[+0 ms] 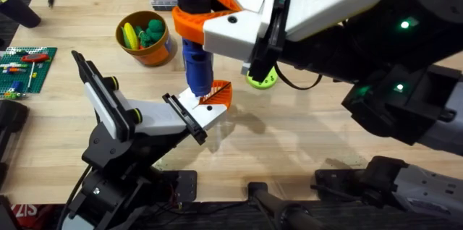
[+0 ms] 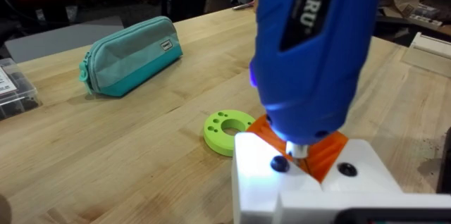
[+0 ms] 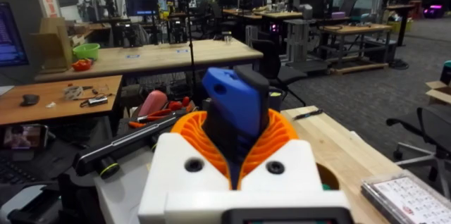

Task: Pick up the gripper from the table and insert it into the empty holder that is missing its gripper. Then pick up a screw, insert it into the mounting hole, and use the screwdriver to tighten it. Finally, clean up the table by picking up the vegetable and placing it into the bucket.

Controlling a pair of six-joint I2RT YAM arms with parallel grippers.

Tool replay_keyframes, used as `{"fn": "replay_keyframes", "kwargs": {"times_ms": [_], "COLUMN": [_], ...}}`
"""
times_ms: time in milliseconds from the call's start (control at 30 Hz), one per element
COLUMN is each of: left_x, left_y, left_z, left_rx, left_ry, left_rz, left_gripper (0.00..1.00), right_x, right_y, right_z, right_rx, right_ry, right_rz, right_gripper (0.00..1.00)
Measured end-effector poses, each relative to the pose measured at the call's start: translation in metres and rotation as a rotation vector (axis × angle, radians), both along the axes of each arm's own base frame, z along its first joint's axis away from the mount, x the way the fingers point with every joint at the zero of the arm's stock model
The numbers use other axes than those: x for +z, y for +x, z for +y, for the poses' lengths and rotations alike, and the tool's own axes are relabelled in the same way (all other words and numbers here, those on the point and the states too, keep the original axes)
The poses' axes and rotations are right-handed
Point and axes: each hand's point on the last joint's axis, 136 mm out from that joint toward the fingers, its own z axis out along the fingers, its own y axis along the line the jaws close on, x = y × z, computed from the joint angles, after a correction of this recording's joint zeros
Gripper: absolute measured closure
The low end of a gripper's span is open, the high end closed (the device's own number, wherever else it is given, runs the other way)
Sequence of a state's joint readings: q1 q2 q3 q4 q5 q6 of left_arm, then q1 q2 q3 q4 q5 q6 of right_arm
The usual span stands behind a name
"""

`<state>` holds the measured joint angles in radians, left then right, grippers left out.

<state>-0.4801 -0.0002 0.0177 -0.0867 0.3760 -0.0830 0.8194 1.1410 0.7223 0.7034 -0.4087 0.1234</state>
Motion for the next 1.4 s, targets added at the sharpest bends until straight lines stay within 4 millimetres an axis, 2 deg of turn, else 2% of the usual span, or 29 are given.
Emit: {"fn": "replay_keyframes", "kwargs": {"times_ms": [700,1100,1400], "left_x": [0.001,0.001,0.001], "left_y": [0.001,0.001,0.001], "left_z": [0.001,0.001,0.001], "left_rx": [0.007,0.006,0.006], "left_ry": [-0.003,-0.004,-0.004], "left_rz": [0.001,0.000,0.000], "left_gripper": [0.993,0.993,0.993], "right_x": [0.000,0.023,0.023], "right_y": [0.001,-0.006,-0.007], "right_z": [0.001,-0.011,-0.011], "right_rx": [0.000,-0.007,-0.006], "right_ry": [0.004,0.061,0.063], "right_rz": [0.001,-0.059,-0.060], "right_gripper": [0.963,0.960,0.961]}}
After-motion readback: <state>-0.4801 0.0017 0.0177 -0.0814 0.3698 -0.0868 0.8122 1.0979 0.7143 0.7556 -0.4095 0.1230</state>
